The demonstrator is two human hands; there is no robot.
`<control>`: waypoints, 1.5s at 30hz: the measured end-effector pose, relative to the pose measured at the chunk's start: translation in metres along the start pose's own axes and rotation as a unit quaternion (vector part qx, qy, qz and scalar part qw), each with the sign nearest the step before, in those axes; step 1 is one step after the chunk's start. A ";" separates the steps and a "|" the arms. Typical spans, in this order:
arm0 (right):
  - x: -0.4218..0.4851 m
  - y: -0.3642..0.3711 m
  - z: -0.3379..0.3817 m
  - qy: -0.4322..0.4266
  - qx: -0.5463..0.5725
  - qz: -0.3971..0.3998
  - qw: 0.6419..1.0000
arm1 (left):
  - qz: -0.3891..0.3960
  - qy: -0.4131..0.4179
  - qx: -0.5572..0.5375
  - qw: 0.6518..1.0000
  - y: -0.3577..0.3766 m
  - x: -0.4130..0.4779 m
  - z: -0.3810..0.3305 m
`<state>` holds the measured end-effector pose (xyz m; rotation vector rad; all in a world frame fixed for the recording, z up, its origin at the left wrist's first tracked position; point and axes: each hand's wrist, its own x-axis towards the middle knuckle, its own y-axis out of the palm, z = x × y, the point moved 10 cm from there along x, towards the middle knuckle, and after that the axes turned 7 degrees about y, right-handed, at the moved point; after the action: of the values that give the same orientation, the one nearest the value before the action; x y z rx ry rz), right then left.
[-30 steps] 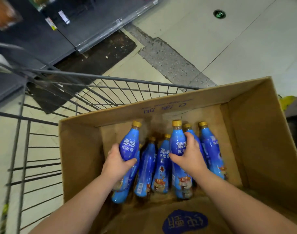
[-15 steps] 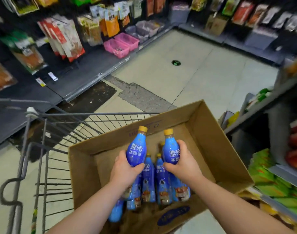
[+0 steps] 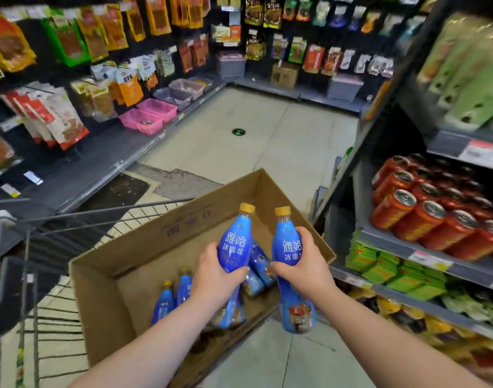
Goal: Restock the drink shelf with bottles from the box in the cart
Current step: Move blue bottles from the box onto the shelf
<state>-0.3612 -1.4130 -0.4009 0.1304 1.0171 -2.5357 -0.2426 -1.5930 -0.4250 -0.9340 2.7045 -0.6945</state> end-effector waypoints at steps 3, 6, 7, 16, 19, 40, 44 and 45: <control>-0.037 -0.051 -0.027 0.002 0.021 -0.043 0.999 | 0.025 0.026 0.003 0.999 0.034 -0.030 -0.033; -0.086 -0.107 -0.071 0.020 0.036 -0.091 0.995 | 0.058 0.074 -0.007 0.995 0.080 -0.073 -0.077; -0.106 -0.127 -0.089 0.029 0.038 -0.109 0.993 | 0.072 0.089 -0.010 0.993 0.097 -0.092 -0.093; -0.328 -0.301 -0.242 0.107 0.069 -0.292 0.948 | 0.257 0.160 -0.083 0.950 0.262 -0.303 -0.217; -0.393 -0.347 -0.275 0.123 0.079 -0.350 0.925 | 0.302 0.191 -0.086 0.930 0.298 -0.364 -0.255; -0.482 -0.544 -0.398 0.163 0.113 -0.508 0.838 | 0.426 0.300 -0.108 0.846 0.496 -0.473 -0.439; -0.442 -0.600 -0.414 0.166 0.099 -0.499 0.845 | 0.427 0.302 -0.134 0.842 0.546 -0.453 -0.482; -0.431 -0.613 -0.416 0.163 0.099 -0.497 0.847 | 0.426 0.304 -0.137 0.841 0.557 -0.446 -0.492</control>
<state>-0.2388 -0.5863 -0.2109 0.1070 1.1249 -3.6748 -0.3512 -0.7493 -0.2560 0.6292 3.3321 -0.4354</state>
